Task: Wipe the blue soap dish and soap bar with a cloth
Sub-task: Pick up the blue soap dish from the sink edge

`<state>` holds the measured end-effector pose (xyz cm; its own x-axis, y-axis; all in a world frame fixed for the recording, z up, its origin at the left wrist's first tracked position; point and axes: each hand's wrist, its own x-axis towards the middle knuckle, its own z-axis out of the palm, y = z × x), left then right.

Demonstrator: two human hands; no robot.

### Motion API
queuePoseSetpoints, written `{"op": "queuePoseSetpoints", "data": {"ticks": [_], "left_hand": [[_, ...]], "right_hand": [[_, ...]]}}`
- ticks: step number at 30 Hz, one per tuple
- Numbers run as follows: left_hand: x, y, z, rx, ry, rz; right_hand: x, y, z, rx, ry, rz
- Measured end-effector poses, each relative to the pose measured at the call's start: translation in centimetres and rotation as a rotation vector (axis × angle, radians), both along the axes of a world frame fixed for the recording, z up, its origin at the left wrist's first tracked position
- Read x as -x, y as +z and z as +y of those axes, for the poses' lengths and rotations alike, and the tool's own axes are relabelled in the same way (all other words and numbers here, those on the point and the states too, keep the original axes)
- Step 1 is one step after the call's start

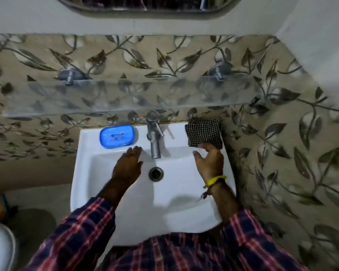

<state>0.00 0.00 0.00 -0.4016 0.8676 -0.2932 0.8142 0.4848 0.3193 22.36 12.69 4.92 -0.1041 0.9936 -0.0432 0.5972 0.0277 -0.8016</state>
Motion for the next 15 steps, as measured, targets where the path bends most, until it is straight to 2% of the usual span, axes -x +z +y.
{"op": "queuePoseSetpoints", "data": {"ticks": [3,8,11,15], "left_hand": [[0.2,-0.5,0.5,0.106,0.043,-0.02],[0.6,0.0,1.0,0.195,-0.001,0.004],[1.4,0.0,0.7,0.204,-0.061,0.029],[2.2,0.3,0.8,0.221,-0.085,0.016]], "right_hand": [[-0.1,-1.3,3.6,-0.109,0.136,-0.27],[-0.5,-4.8,7.4,-0.171,0.456,-0.904],[-1.8,-6.5,7.4,-0.214,0.486,-0.989],[-1.8,-6.2,6.4,-0.49,0.328,-0.778]]}}
